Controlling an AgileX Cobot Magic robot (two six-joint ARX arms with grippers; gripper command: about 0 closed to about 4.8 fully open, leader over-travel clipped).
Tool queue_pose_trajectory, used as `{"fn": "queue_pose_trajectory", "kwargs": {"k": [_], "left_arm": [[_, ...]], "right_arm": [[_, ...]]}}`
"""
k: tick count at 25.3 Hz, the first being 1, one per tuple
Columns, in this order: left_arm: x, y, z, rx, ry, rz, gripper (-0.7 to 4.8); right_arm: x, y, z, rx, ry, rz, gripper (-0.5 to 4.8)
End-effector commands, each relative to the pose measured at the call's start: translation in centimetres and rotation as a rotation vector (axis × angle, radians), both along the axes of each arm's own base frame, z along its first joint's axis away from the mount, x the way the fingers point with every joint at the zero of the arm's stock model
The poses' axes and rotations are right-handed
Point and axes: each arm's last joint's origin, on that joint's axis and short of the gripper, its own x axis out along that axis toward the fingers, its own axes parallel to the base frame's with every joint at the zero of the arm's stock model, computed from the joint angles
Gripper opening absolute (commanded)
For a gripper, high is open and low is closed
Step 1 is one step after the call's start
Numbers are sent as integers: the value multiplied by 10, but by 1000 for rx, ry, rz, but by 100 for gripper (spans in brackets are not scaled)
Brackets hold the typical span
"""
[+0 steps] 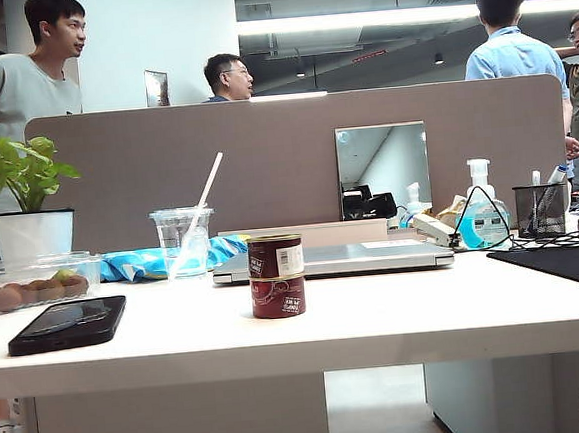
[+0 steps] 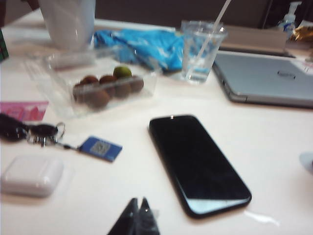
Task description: Stack a can of tomatoes on the right onto the can of tomatoes on the left.
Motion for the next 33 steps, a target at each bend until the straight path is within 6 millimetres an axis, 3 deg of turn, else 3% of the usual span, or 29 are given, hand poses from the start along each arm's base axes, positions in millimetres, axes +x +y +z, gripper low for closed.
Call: {"fn": "queue_pose_trajectory", "kwargs": {"k": [1, 21, 27, 30, 33], "left_arm": [[0, 0, 12, 2, -113, -2, -4], [0, 0, 13, 2, -120, -3, -4], [0, 0, 13, 2, -120, -8, -4], [0, 0, 13, 2, -120, -8, -4], [0, 0, 13, 2, -120, -8, -4]], "right_arm": [[0, 0, 2, 10, -13, 2, -9], [0, -1, 3, 14, -22, -9, -9], [0, -34, 17, 127, -177, -197, -9], [-1, -48, 19, 126, -203, -169, -9], [0, -50, 12, 85, -177, -121, -9]]}}
